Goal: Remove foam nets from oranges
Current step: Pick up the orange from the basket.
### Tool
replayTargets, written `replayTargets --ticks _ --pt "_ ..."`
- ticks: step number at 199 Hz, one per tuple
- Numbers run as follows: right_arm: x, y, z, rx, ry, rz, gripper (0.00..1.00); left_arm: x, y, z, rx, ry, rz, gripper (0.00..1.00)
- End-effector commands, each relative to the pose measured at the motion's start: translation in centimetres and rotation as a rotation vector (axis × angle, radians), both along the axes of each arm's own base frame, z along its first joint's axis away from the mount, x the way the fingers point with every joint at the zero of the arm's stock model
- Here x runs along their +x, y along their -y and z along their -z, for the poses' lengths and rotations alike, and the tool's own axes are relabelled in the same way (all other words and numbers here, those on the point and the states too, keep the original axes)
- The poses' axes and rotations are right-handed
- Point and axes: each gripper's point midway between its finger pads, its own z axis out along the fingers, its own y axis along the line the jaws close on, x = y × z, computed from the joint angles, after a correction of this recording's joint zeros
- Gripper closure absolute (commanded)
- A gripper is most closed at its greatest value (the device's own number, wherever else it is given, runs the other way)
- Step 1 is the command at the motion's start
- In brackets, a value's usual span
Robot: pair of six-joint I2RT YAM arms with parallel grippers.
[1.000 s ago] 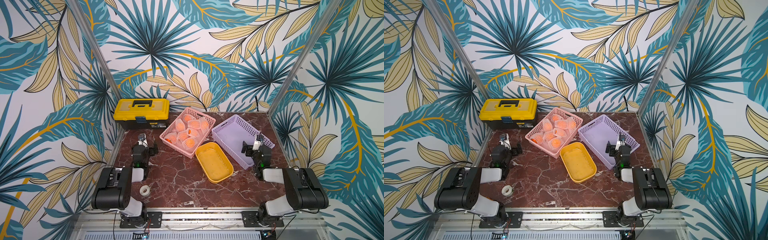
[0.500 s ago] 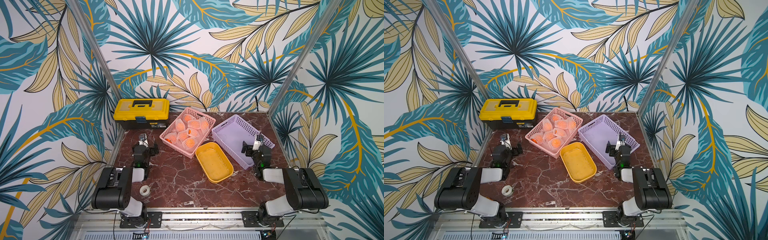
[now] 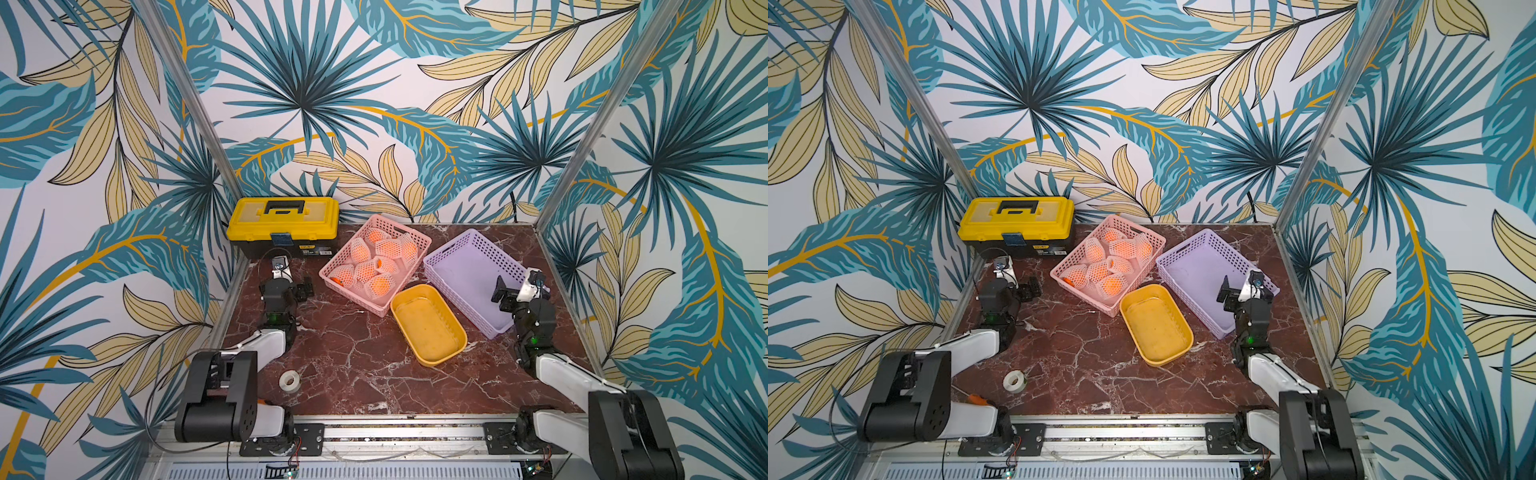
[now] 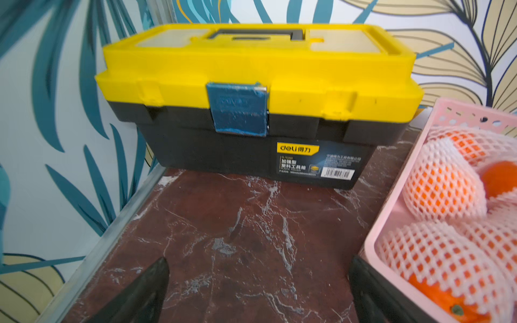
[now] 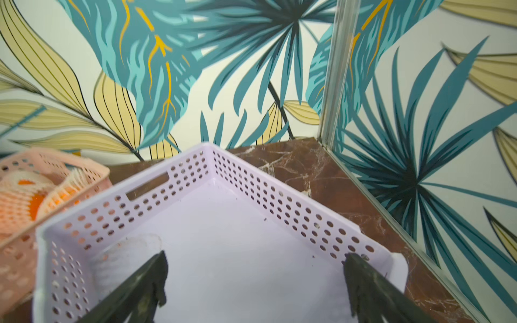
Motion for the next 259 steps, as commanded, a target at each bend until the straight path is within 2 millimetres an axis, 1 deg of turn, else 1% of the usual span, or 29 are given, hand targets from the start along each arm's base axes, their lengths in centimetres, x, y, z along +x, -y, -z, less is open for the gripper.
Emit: replayTargets --ticks 1,13,22,36,45,52,59,72,78,81,88,95,101,113,115,123,134,136,142,145,154,156,157,170,192,195,220,240,259 --pt "-1.2 1.1 -0.8 0.177 0.002 0.094 0.00 -0.6 -0.1 -4.2 -0.045 0.081 -0.026 0.00" --pt "-1.3 0.1 -2.3 0.240 0.026 0.042 0.00 -0.8 0.3 -6.8 -0.067 0.149 -0.007 0.01" --pt "-1.2 -0.8 -3.5 0.302 0.049 -0.010 0.00 -0.9 -0.1 -8.4 -0.107 0.196 -0.037 0.01" --pt "-0.5 -3.8 -5.6 0.366 0.074 -0.188 0.00 -1.3 -1.6 -10.3 -0.209 0.253 -0.144 0.00" --pt "0.1 -5.3 -6.7 0.433 0.113 -0.278 0.00 -1.6 -2.5 -10.7 -0.282 0.257 -0.217 0.01" --pt "0.5 -6.0 -7.3 0.507 0.142 -0.317 0.00 -1.8 -2.9 -10.7 -0.329 0.255 -0.250 0.01" --pt "0.7 -6.4 -7.5 0.572 0.164 -0.345 0.00 -1.7 -3.0 -10.8 -0.359 0.258 -0.254 0.00" --pt "1.2 -7.0 -7.6 0.648 0.199 -0.394 0.00 -1.2 -2.4 -11.1 -0.413 0.275 -0.210 0.01" --pt "1.7 -7.8 -7.4 0.665 0.176 -0.434 0.00 -0.9 -2.0 -11.2 -0.430 0.278 -0.179 0.01" --pt "1.9 -8.3 -7.7 0.661 0.167 -0.462 0.00 -0.7 -1.7 -11.3 -0.437 0.276 -0.161 0.01" --pt "2.6 -9.4 -7.1 0.666 0.097 -0.494 0.00 -0.3 -1.0 -11.4 -0.449 0.267 -0.124 0.00" --pt "3.3 -10.2 -5.8 0.661 0.003 -0.481 0.00 0.2 -0.1 -11.4 -0.460 0.251 -0.078 0.00" --pt "3.6 -11.3 -5.1 0.624 -0.062 -0.484 0.01 0.6 0.8 -11.4 -0.463 0.236 -0.038 0.00" --pt "3.4 -13.4 -3.8 0.471 -0.164 -0.455 0.01 1.6 2.9 -11.4 -0.462 0.203 0.052 0.00" --pt "3.3 -13.8 -3.6 0.439 -0.183 -0.449 0.01 1.8 3.6 -11.4 -0.468 0.192 0.088 0.00" --pt "3.0 -15.1 -3.0 0.352 -0.247 -0.434 0.00 2.4 5.5 -11.2 -0.477 0.157 0.166 0.00" --pt "3.0 -16.5 -2.1 0.299 -0.329 -0.429 0.01 3.2 8.4 -10.8 -0.484 0.097 0.278 0.01" --pt "3.0 -16.6 -1.8 0.295 -0.346 -0.425 0.01 3.3 8.9 -10.3 -0.485 0.071 0.294 0.01" --pt "2.9 -17.3 -1.0 0.284 -0.396 -0.422 0.01 3.6 10.4 -9.9 -0.480 0.024 0.345 0.00" --pt "2.9 -17.6 -0.7 0.279 -0.415 -0.423 0.02 3.7 11.3 -9.3 -0.476 -0.009 0.369 0.00" --pt "2.7 -18.9 0.2 0.253 -0.468 -0.452 0.04 4.2 13.6 -8.5 -0.457 -0.088 0.428 0.00" --pt "2.6 -19.4 0.4 0.239 -0.478 -0.463 0.04 4.3 14.1 -8.7 -0.455 -0.097 0.443 0.00" --pt "2.6 -19.4 0.4 0.239 -0.478 -0.463 0.04 4.3 14.4 -8.2 -0.449 -0.114 0.448 0.00" --pt "2.2 -20.7 1.4 0.159 -0.502 -0.464 0.04 4.6 17.5 -6.5 -0.417 -0.230 0.519 0.01" --pt "2.0 -21.6 2.6 0.091 -0.486 -0.453 0.05 4.8 22.0 -4.2 -0.318 -0.407 0.629 0.01" --pt "2.0 -21.7 2.7 0.089 -0.486 -0.452 0.06 4.6 22.6 -3.6 -0.302 -0.443 0.642 0.01" --pt "1.9 -21.5 3.4 0.079 -0.467 -0.433 0.07 4.3 26.3 -1.9 -0.194 -0.576 0.744 0.00" --pt "1.6 -21.3 3.2 0.090 -0.450 -0.431 0.07 4.4 28.0 -0.3 -0.149 -0.654 0.798 0.00" --pt "1.4 -21.3 3.0 0.097 -0.427 -0.437 0.07 4.6 28.3 1.1 -0.130 -0.736 0.807 0.05"
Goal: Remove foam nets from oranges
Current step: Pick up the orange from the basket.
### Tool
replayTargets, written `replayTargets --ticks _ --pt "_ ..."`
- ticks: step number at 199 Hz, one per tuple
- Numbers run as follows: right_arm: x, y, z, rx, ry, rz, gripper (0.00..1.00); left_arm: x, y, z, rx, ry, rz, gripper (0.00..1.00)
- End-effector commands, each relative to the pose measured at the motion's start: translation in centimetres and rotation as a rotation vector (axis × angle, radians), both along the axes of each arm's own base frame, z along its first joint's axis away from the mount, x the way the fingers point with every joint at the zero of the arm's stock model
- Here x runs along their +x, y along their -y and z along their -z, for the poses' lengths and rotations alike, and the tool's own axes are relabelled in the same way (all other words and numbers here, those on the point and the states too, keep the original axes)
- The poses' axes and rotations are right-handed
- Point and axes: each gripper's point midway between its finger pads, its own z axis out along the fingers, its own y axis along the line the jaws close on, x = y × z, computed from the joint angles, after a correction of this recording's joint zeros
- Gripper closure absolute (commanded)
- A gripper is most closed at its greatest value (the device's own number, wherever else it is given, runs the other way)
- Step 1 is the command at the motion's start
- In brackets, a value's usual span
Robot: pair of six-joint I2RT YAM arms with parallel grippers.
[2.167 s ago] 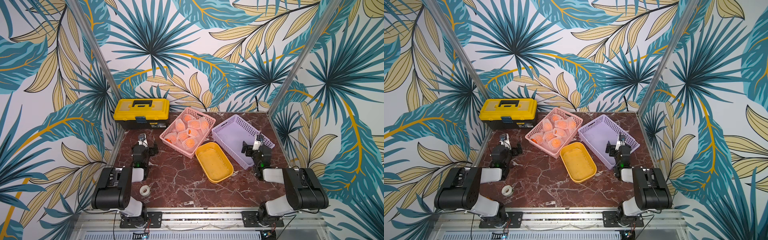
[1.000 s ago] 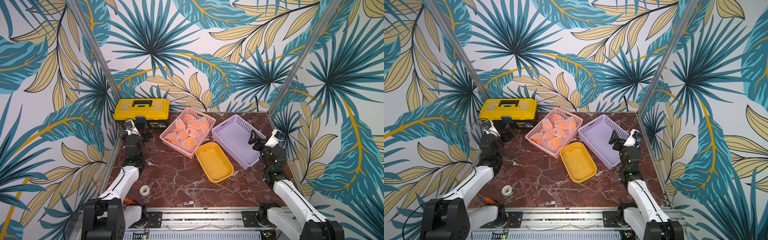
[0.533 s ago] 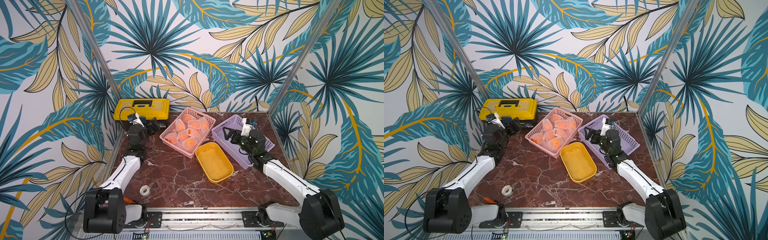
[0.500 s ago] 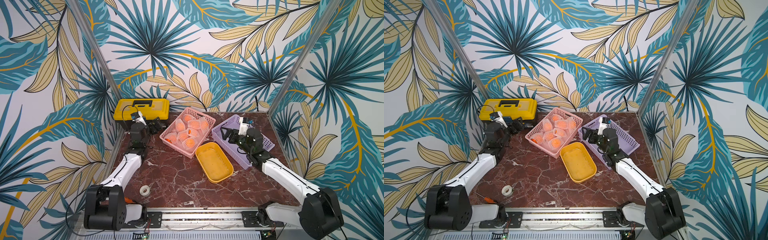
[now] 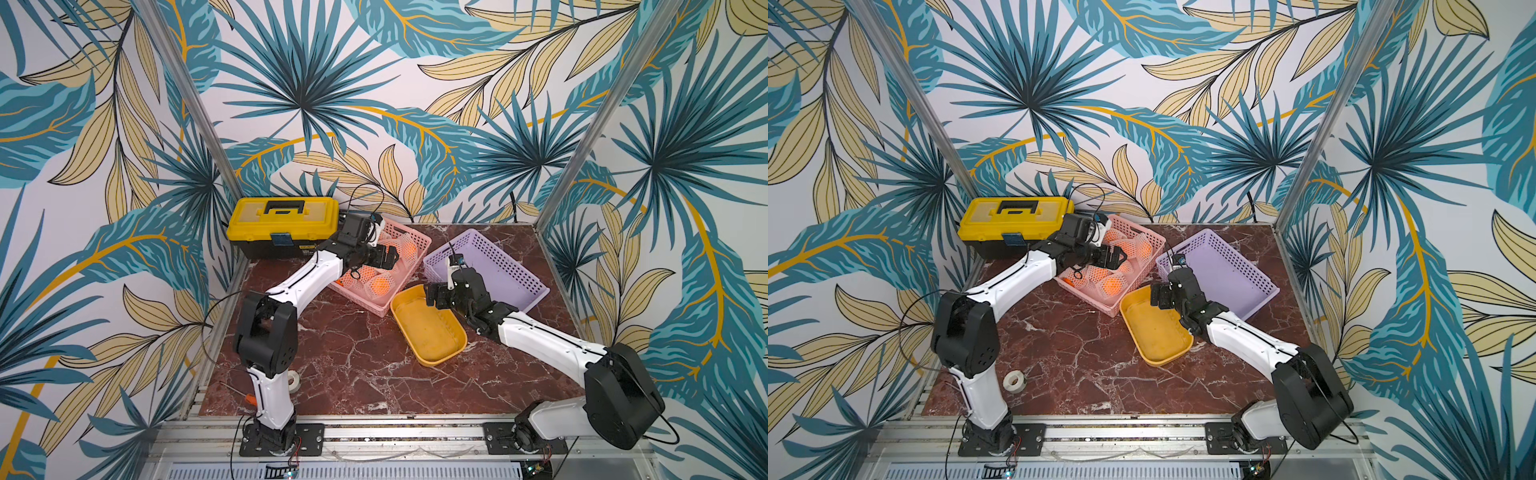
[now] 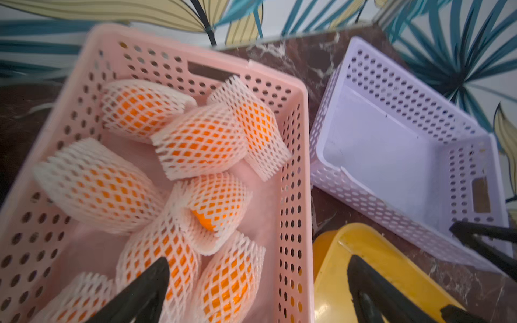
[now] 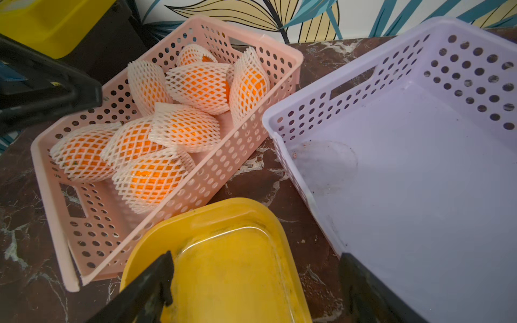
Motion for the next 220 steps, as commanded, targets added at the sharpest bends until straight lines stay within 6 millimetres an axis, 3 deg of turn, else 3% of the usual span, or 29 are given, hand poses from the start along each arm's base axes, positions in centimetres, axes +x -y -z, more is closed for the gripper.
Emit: replayTargets --ticks 1,75,143,184,220 --pt "-0.3 0.6 -0.8 -0.004 0.057 0.017 0.07 -1.8 -0.5 2.8 0.105 -0.140 0.083 0.05" --pt "-0.4 0.5 -1.1 0.025 0.085 0.011 0.07 -1.3 -0.7 6.6 0.209 -0.216 0.119 0.23" --pt "-0.4 0.1 -0.8 0.029 0.090 -0.009 0.07 -0.1 -1.2 9.1 0.297 -0.215 0.104 0.23" --pt "-0.3 -0.1 -0.5 0.029 0.079 -0.018 0.07 -1.1 -0.4 10.1 0.325 -0.225 0.142 0.16" --pt "-0.3 -0.1 -0.6 0.030 0.080 -0.018 0.07 -1.7 -1.6 10.6 0.386 -0.224 0.131 0.21"
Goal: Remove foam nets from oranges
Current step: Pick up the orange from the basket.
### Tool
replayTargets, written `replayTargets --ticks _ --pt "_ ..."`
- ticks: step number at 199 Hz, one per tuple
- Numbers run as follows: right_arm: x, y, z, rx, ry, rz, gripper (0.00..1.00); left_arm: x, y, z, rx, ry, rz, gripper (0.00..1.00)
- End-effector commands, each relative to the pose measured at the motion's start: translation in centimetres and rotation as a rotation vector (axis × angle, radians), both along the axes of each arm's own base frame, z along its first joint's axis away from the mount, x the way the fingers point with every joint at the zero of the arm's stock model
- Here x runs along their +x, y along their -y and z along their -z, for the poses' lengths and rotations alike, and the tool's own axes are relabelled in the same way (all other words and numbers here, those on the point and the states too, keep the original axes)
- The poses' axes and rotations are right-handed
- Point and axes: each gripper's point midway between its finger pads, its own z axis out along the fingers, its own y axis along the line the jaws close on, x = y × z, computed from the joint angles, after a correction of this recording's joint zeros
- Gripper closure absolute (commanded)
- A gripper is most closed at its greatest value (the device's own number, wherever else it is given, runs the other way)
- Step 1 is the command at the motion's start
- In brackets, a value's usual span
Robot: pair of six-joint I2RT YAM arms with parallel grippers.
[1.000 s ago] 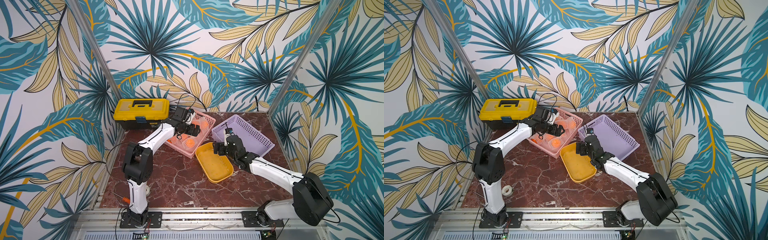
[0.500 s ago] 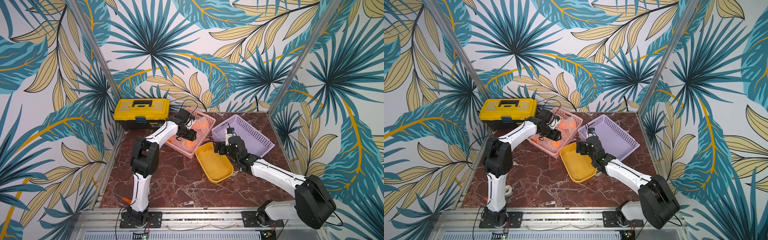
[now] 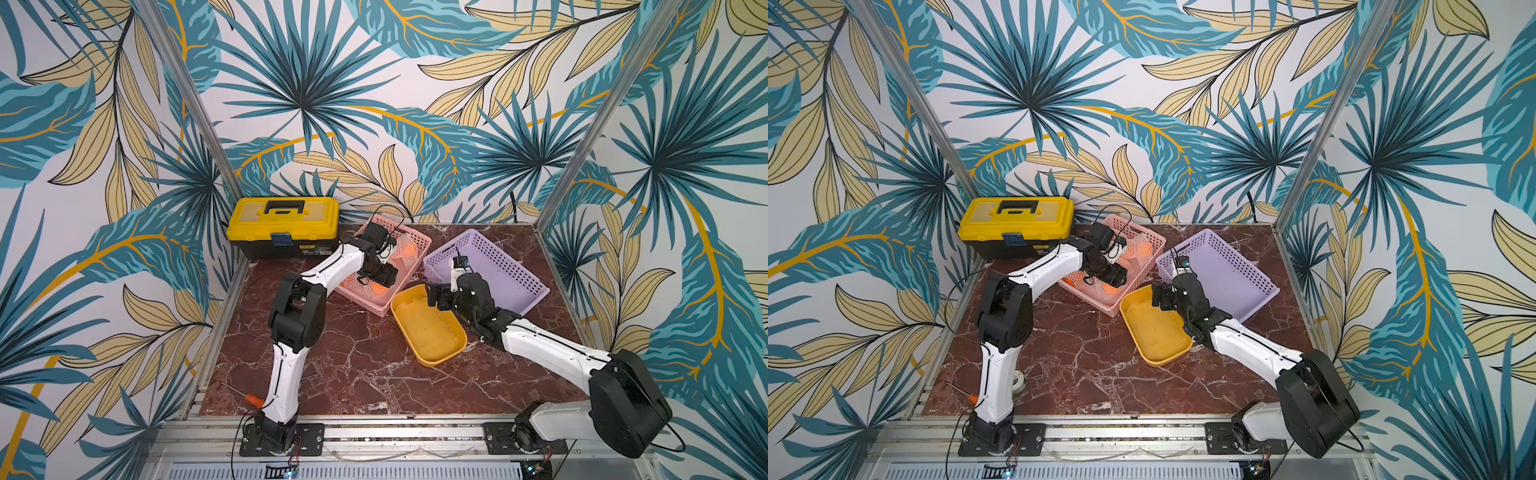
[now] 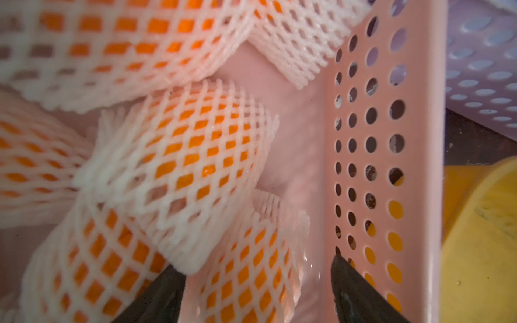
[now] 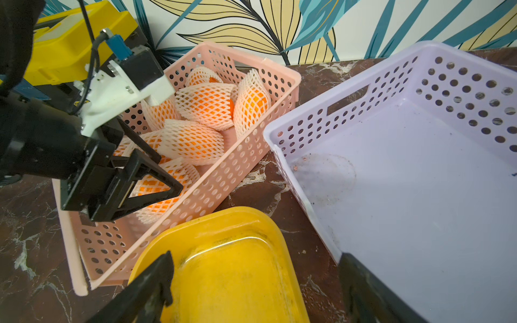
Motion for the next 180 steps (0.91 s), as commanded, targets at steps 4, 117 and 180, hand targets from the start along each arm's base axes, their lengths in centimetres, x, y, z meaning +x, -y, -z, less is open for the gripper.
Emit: replayTargets --ticks 4,117,180 --pt "-0.1 -0.3 0.5 -0.007 0.002 -0.017 0.07 -0.6 -1.3 0.5 0.069 0.009 0.008 0.22" --pt "-0.2 -0.7 0.3 0.008 0.005 -0.036 0.07 -0.8 -0.1 0.3 0.156 0.092 -0.010 0.43" --pt "-0.3 -0.3 0.0 0.007 0.023 -0.024 0.07 0.0 -0.7 -6.0 0.066 0.332 -0.110 0.56"
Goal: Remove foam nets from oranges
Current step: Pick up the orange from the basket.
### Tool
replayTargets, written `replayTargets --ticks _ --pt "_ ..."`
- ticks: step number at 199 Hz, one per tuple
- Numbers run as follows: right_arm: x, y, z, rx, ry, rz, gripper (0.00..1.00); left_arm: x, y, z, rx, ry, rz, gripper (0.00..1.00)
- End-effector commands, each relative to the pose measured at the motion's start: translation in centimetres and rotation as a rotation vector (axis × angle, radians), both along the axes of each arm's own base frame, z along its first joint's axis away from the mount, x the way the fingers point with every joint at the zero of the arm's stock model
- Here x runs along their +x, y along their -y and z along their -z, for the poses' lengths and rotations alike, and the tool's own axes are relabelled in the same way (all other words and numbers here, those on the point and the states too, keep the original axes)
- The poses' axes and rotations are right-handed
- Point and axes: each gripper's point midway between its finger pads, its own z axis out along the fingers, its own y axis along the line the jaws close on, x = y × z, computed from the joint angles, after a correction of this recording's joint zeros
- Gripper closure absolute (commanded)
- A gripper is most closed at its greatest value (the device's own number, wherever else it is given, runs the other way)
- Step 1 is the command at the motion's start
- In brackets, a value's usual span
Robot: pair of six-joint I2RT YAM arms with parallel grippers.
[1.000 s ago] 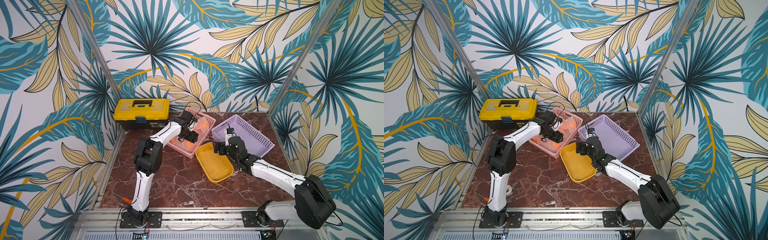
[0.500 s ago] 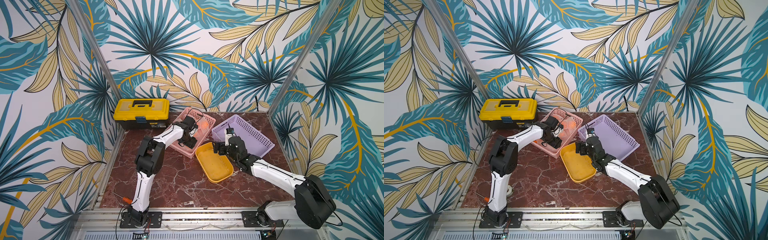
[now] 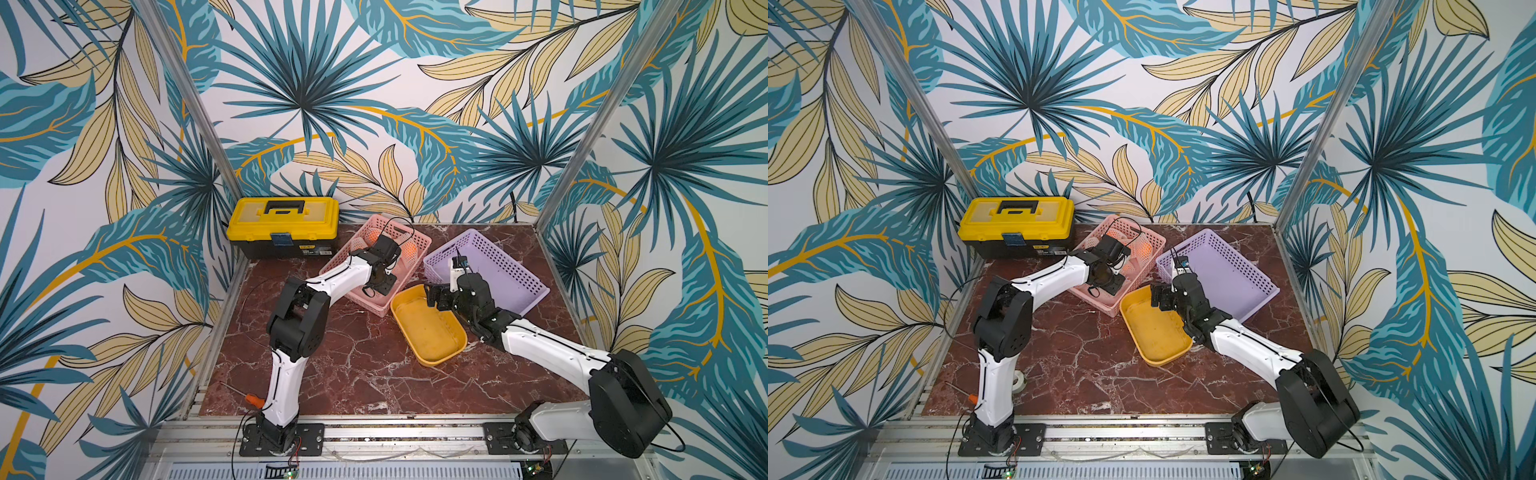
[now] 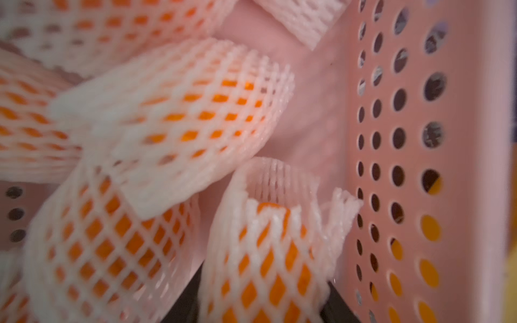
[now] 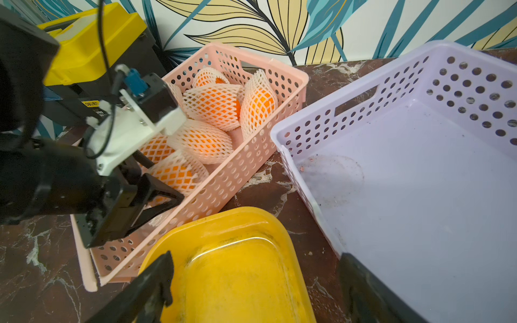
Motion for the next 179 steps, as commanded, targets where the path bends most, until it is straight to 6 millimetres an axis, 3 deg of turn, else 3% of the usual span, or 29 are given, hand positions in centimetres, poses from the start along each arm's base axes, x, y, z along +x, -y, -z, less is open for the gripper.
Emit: replayTargets --ticks 1,50,64,90,111,137,179 --pt "-0.3 0.1 0.1 -0.007 0.018 -0.005 0.07 1.5 -0.2 -6.2 -0.089 0.201 -0.054 0.56" --pt "-0.4 0.0 -0.4 0.006 0.037 -0.015 0.07 -1.6 -2.6 -12.0 -0.236 0.393 -0.146 0.56" --pt "-0.6 -0.3 -0.6 0.020 0.045 -0.035 0.07 -3.1 -3.2 -13.5 -0.307 0.440 -0.173 0.56" --pt "-0.8 -1.1 -1.2 0.057 0.061 -0.076 0.07 -7.2 -3.5 -14.3 -0.432 0.481 -0.197 0.56" --pt "-1.1 -1.7 -1.5 0.084 0.064 -0.103 0.07 -10.8 -3.5 -13.6 -0.503 0.494 -0.229 0.56" --pt "-1.3 -2.6 -1.6 0.114 0.055 -0.140 0.07 -14.7 -3.2 -11.2 -0.556 0.451 -0.255 0.56" --pt "-2.4 -4.3 -0.9 0.117 0.010 -0.193 0.07 -20.3 -3.4 -3.6 -0.596 0.261 -0.310 0.55"
